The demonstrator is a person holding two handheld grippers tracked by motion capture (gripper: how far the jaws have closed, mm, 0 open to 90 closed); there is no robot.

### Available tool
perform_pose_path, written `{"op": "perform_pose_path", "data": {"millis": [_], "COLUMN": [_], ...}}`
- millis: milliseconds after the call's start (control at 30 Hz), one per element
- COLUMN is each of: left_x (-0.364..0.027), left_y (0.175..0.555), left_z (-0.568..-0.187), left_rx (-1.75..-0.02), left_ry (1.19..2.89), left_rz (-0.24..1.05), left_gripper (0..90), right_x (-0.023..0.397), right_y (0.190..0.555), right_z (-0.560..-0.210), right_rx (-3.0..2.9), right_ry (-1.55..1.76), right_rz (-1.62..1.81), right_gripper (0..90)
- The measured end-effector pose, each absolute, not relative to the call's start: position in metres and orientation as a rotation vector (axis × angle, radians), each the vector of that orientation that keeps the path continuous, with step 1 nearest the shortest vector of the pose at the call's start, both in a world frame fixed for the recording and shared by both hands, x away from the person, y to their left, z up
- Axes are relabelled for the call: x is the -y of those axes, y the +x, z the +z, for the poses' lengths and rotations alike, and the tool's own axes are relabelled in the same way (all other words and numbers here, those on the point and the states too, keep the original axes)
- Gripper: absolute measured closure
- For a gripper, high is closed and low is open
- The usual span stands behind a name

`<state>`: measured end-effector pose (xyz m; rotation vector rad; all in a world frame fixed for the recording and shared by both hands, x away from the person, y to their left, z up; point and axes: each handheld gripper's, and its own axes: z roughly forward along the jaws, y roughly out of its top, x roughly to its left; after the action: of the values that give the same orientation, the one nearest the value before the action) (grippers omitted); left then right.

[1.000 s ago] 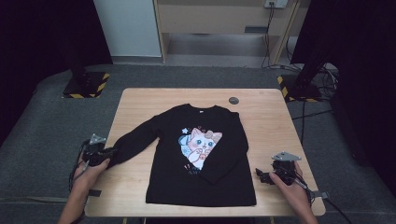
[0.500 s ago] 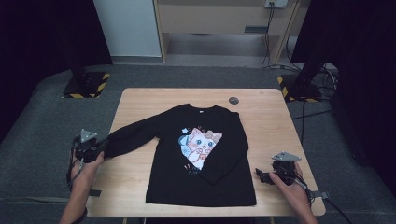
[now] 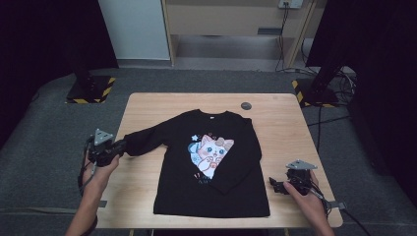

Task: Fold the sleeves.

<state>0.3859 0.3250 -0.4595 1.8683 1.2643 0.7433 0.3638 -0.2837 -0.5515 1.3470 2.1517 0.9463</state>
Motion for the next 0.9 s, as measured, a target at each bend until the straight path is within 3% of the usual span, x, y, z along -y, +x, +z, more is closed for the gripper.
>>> {"op": "perform_pose_path", "data": {"millis": [400,900], "left_x": [-0.263,-0.213], "left_y": [0.372,0.371], "left_z": [-0.457,-0.460], "left_rx": [-1.131,-1.023], "left_ry": [1.910,1.965], "left_rz": [0.646,0.593], "left_gripper": [82.2,82.4], "right_x": [0.284,0.284], "right_y": [0.364,0.364], "right_z": [-0.551,-0.551], "right_rx": [-2.152,-2.152], "right_ry": [1.347,1.347], "right_rz": [0.946,0.947], "right_gripper": [0.7,0.7]}}
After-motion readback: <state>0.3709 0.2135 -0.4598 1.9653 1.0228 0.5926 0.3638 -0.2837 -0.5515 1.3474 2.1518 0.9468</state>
